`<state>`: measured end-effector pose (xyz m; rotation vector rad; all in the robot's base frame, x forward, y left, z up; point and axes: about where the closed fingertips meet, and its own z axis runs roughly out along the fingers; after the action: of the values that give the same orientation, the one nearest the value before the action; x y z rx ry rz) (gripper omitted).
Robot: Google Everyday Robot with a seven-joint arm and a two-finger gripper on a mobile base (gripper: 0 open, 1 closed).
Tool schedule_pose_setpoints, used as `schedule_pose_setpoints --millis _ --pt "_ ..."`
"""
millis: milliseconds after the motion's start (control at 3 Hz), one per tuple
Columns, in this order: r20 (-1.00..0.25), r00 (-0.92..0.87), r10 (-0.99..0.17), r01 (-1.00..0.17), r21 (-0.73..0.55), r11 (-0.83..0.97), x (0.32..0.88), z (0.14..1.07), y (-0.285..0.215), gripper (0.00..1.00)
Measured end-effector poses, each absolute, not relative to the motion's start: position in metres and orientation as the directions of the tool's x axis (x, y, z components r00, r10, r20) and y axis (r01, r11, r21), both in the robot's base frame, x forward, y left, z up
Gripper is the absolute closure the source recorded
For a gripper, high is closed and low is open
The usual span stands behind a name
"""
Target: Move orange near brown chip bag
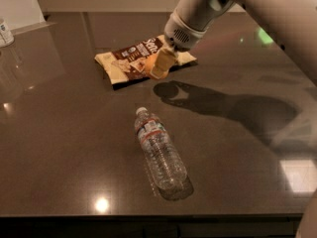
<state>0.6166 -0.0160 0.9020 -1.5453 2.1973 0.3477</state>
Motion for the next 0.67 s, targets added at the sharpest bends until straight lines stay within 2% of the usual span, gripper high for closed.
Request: schedule_pose_setpoints --millis 333,667 --pt "-0.459 -0.321 -0.828 -0.928 -0.023 0.373 0.6219 0.8868 -0.0411 1.00" --pt "-0.460 -0.338 -0.821 -0.919 -0.024 0.393 0.6257 0.8809 -0.0508 0.83"
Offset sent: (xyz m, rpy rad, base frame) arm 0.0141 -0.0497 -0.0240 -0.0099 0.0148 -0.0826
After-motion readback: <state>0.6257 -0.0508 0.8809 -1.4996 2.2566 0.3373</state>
